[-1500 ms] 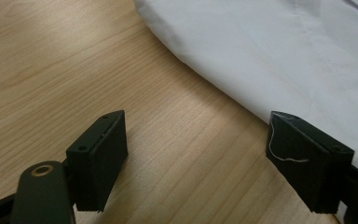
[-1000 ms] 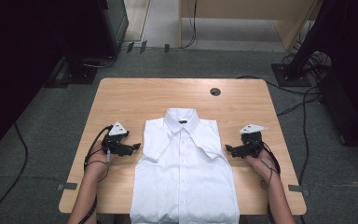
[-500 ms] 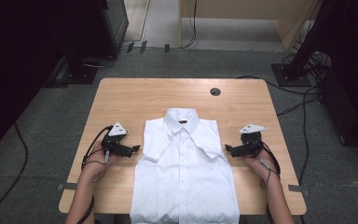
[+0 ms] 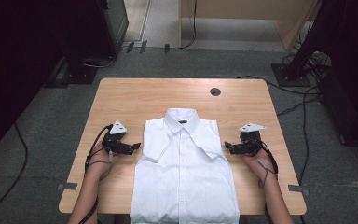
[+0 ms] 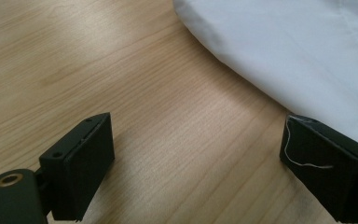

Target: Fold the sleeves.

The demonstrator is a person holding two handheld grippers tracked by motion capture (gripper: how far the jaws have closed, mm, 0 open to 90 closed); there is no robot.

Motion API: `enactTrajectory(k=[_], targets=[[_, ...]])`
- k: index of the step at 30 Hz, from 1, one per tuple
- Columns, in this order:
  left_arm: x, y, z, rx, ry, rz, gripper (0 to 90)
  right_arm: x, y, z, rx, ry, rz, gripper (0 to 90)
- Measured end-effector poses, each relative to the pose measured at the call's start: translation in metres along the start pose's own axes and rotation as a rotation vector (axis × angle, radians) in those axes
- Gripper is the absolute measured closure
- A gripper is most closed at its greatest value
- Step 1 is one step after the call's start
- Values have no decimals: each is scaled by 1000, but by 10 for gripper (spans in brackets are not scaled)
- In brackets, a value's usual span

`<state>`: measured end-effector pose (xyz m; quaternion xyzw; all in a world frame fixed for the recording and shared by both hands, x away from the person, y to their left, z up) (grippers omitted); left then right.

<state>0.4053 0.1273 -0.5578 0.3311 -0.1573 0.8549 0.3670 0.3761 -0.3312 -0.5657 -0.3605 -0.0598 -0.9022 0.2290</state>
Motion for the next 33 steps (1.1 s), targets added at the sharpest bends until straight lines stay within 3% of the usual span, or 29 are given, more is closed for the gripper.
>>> enactTrajectory(k=[4,7,8,9,18,33], targets=[[-2,0,4,45,26,-19,126,-1,0,3,-11,17,-4,144],[-4,2,6,15,13,-6,141,-2,-1,4,-7,25,-2,186],[-3,2,6,7,15,-2,196,-1,-1,4,-6,31,0,213],[-2,2,7,2,17,2,243,-1,-1,5,-8,32,-1,213],[-1,4,16,25,46,4,243,-4,-4,8,-7,33,-8,232],[-4,14,26,-5,66,-10,242,-2,-9,17,-22,55,5,237]])
Point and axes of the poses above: each handheld gripper's, and its own axes: x roughly backward along the jaws, z roughly out of its top, y roughly to its right, the point moved 5 cm from there along -x, roughly forward along the jaws, and after that the axes turned 3 degrees about -x, right-handed, at the moved point
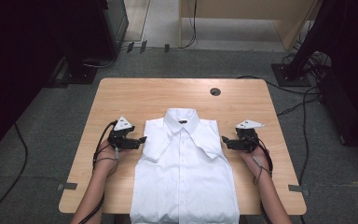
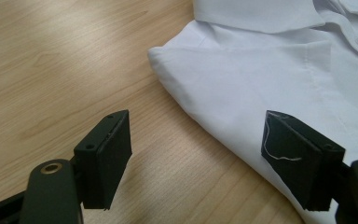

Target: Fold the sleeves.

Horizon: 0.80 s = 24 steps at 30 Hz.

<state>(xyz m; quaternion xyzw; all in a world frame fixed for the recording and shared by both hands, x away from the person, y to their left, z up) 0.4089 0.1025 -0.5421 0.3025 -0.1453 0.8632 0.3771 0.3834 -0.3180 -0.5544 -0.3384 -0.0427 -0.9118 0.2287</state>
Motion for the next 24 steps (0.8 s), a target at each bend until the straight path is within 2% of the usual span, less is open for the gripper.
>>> enactTrajectory(k=[10,16,24], targets=[[-4,5,2,-13,-16,-3,243,1,-3,4,9,4,0,237],[-5,8,5,-16,-11,-9,242,1,-5,5,27,7,-2,237],[-7,12,7,-30,-5,-8,242,2,-9,10,27,17,7,237]])
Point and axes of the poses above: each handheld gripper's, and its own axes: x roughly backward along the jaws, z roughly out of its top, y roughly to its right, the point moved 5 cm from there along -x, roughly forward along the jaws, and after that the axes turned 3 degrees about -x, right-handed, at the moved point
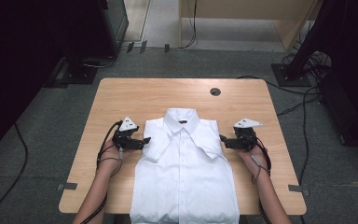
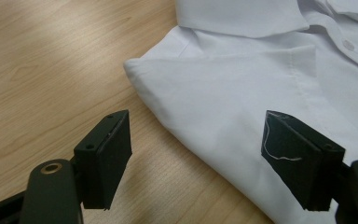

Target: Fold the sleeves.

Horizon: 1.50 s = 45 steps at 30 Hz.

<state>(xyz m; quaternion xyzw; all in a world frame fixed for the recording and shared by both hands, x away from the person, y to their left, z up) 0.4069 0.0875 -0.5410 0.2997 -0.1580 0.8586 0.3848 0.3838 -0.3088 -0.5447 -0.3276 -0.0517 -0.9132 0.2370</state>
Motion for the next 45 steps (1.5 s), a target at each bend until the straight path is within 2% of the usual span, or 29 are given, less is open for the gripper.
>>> enactTrajectory(k=[5,10,18,22,25,28,31,41,45], targets=[[-2,3,1,-5,-1,-5,242,-1,-2,1,11,-4,-4,237],[-6,6,0,-12,-18,-17,242,-4,-6,1,11,-6,13,236],[-13,12,-1,-49,-41,-1,242,-16,-17,0,37,-31,10,237],[-15,13,-1,-58,-41,8,242,-20,-19,-1,45,-37,-3,237],[-16,14,-1,-59,-44,6,242,-22,-18,-2,42,-46,-16,237],[-17,15,-1,-78,-56,14,242,-22,-16,-3,23,-49,-12,235],[-17,15,-2,-81,-57,17,241,-22,-15,-3,19,-50,-12,234],[-17,13,-4,-51,-47,1,241,-22,-13,-4,26,-46,-13,232],[-17,11,-5,-15,-51,-13,241,-21,-14,-4,49,-36,-16,252]])
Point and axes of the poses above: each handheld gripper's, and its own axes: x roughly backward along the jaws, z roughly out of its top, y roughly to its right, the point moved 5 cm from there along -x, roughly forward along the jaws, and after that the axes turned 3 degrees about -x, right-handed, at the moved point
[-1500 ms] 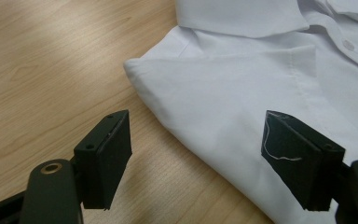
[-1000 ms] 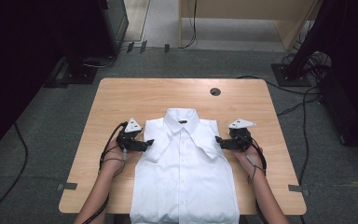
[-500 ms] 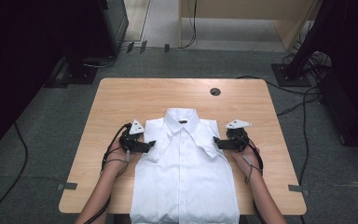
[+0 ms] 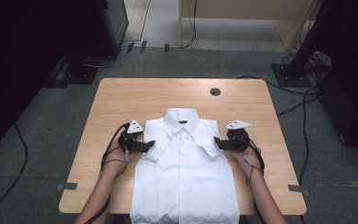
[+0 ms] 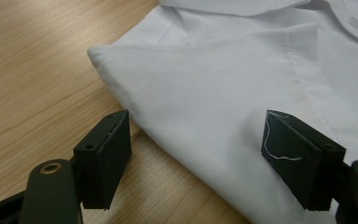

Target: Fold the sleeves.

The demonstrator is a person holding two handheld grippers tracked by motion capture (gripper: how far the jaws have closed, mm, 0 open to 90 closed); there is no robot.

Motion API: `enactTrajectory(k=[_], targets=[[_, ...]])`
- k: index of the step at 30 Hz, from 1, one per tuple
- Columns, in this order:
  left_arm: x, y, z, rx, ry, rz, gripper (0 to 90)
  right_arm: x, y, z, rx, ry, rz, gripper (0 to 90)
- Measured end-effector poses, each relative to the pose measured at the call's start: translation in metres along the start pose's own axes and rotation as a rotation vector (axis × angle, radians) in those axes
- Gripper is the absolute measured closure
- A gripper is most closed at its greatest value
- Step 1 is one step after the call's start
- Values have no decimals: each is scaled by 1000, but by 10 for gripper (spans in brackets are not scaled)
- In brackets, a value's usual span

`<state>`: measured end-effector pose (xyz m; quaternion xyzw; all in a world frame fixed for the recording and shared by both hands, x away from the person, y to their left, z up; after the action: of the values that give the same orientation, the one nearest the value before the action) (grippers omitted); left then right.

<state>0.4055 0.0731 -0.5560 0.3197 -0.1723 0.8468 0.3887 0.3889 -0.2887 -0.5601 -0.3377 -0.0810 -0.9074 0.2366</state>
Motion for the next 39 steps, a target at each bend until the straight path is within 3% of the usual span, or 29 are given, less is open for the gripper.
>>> enactTrajectory(k=[3,6,10,15,17,19,28,31,34,37,39], targets=[[0,0,0,8,-1,-4,240,0,-1,0,10,3,-1,256],[1,-1,2,-17,-5,5,240,2,-1,0,-19,-15,25,256],[3,0,4,-6,22,-25,240,9,-3,6,13,16,50,257],[-1,0,9,0,16,-44,240,8,-4,9,12,20,60,256],[-1,-3,12,-25,18,-45,240,7,-6,11,18,26,79,256],[-1,-7,15,-25,10,-36,240,8,-8,15,33,44,93,257],[-7,-8,23,-78,10,-41,240,-13,-10,28,49,-1,95,261],[-10,-8,25,-86,31,-33,239,-19,-11,30,66,-22,87,261],[-11,-7,26,-75,37,-55,239,-25,-10,29,81,-48,93,260],[-14,-7,25,-95,15,-48,240,-28,-8,29,78,-59,100,259],[-16,-7,23,-83,9,-60,239,-29,-7,29,80,-57,108,259]])
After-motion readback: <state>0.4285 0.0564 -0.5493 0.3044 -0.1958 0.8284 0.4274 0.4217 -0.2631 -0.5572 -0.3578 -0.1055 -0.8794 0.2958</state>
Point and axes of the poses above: each handheld gripper's, and its own axes: x roughly backward along the jaws, z roughly out of its top, y roughly to its right, the point moved 5 cm from there along -x, roughly forward along the jaws, and after that the axes turned 3 degrees about -x, right-handed, at the moved point
